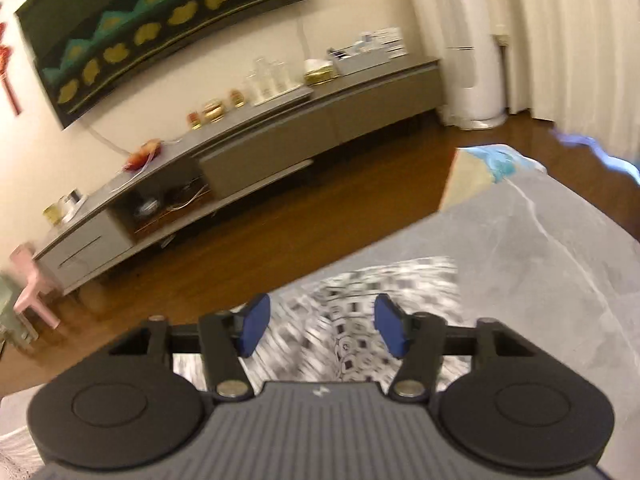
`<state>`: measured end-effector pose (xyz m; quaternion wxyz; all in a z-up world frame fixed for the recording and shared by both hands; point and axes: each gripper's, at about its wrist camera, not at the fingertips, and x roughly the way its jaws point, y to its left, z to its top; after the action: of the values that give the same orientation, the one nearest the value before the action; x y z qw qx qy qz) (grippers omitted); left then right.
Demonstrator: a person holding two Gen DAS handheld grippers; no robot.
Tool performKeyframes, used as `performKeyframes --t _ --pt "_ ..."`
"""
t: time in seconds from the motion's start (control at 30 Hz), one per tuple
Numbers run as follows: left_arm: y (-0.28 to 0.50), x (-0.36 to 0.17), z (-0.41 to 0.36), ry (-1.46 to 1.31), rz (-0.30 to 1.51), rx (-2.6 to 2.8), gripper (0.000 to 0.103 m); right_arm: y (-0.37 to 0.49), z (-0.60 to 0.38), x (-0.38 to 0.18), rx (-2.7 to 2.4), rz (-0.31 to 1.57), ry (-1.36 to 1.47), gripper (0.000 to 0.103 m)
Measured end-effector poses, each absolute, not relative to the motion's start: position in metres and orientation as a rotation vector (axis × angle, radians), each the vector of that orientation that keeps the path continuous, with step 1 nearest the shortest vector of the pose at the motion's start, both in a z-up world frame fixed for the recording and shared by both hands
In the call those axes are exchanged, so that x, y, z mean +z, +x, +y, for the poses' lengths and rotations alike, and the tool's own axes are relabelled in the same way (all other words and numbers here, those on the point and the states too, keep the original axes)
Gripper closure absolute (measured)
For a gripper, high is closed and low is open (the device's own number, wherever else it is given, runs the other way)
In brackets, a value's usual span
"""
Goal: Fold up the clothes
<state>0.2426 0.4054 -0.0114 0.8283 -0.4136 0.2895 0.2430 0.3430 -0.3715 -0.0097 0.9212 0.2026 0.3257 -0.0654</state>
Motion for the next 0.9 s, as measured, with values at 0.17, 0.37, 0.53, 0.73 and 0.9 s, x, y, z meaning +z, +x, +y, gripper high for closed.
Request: performKeyframes --t 0.17,0.37,0.53,0.73,0.9 --pt "0.166 -0.008 0.367 -0.775 0.596 0.340 0.099 0.288 -0.372 -0.046 -0.051 0.718 0.408 0.043" --pt "0.064 -0.018 0.318 -0.759 0.671 0.248 0.064 0.261 -0.368 -0.075 -0.117 0.767 0.412 0.032" --pt "0.018 -0.046 0.298 -0.803 0.714 0.281 0.051 0.274 -0.380 -0.093 -0.135 0.767 0.525 0.047" --pt "0.028 -0.066 0.282 -0.788 0.722 0.268 0.047 0.247 -0.378 -0.070 -0.085 0.672 0.526 0.094" --pt "0.033 -0.068 0.287 -0.754 0.704 0.237 0.103 0.195 -0.404 -0.019 -0.091 0.544 0.589 0.096"
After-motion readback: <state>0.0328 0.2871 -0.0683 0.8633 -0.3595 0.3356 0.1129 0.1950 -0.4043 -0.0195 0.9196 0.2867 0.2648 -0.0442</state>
